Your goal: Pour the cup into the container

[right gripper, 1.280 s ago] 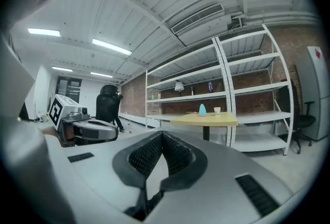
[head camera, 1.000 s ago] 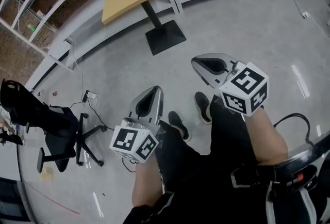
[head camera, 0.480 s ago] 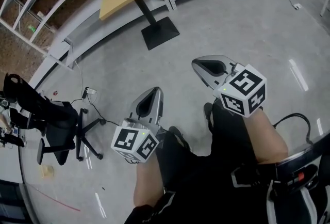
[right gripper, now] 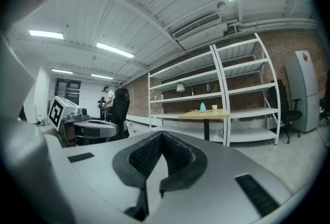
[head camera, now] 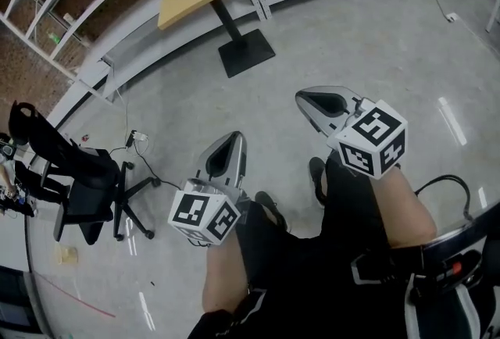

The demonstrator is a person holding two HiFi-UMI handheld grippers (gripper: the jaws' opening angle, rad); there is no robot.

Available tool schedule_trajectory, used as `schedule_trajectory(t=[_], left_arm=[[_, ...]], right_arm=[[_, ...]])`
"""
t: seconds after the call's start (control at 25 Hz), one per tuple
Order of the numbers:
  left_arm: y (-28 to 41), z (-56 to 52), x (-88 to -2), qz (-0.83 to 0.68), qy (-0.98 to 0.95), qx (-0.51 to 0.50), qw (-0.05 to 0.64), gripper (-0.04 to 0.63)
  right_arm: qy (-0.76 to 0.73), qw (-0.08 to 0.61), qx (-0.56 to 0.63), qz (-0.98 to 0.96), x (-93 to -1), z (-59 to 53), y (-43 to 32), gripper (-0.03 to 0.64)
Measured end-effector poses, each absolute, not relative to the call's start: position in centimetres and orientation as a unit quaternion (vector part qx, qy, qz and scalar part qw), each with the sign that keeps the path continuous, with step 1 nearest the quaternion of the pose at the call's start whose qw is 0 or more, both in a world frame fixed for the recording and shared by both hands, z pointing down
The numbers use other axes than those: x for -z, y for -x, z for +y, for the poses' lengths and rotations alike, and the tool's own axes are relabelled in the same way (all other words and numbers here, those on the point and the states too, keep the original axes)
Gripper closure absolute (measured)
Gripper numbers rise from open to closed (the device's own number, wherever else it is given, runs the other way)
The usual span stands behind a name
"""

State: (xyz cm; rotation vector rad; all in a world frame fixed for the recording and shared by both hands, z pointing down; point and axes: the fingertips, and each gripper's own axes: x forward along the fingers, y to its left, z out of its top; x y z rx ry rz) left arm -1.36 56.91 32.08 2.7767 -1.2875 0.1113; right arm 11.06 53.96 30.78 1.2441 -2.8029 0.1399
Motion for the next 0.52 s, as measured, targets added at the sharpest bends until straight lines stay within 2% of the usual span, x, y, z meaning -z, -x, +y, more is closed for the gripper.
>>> schedule_trajectory(t=[0.52], left_arm=[[2.17,56.46,-32.25,-0.426,-0.903,-0.037,0.041,0.595]], right_arm=[[-0.408,0.042,-0.042,-0.911,-30.74,53.64,-11.09,0.617]])
